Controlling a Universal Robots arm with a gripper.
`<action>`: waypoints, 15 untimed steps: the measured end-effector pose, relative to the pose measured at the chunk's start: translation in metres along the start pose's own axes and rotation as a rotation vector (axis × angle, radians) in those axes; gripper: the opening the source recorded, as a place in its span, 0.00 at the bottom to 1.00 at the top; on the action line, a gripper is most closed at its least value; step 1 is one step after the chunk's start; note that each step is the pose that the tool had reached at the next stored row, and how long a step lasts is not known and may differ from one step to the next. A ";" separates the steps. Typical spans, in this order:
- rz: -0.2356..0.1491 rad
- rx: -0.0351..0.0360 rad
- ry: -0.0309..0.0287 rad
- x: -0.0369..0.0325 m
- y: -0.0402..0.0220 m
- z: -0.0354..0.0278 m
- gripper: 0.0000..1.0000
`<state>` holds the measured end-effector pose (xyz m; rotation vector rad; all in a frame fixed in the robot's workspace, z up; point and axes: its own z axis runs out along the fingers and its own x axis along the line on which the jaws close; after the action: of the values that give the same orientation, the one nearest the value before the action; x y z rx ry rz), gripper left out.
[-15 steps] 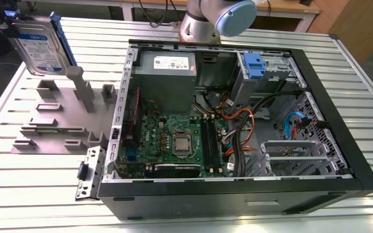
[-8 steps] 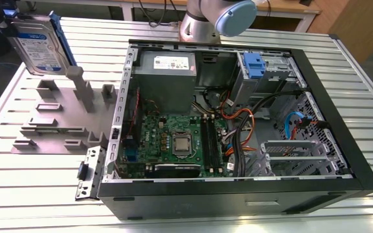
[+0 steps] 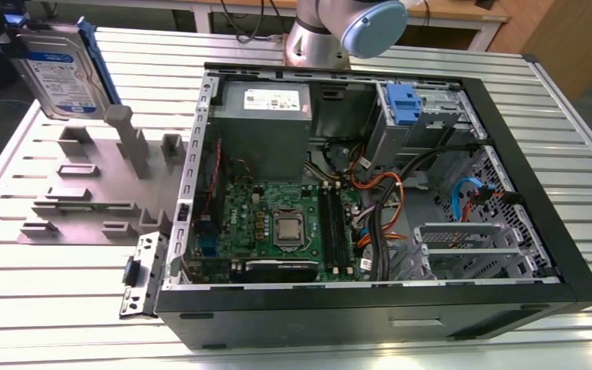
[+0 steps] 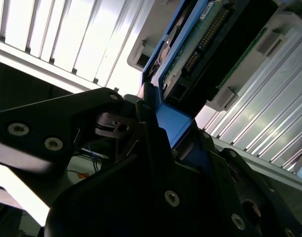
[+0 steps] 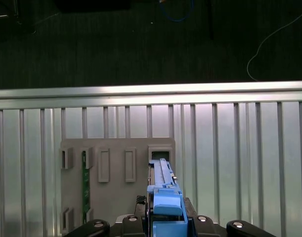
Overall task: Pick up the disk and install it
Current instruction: 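Pick up the disk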
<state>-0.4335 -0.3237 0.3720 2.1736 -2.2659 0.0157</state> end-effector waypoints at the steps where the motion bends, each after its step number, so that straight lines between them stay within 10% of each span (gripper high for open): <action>1: 0.000 0.0001 0.0027 0.0000 0.0000 -0.0008 0.36; 15: -0.001 0.0002 0.0038 0.0001 -0.0001 -0.0088 0.36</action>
<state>-0.4335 -0.3237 0.3809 2.1727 -2.2631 0.0200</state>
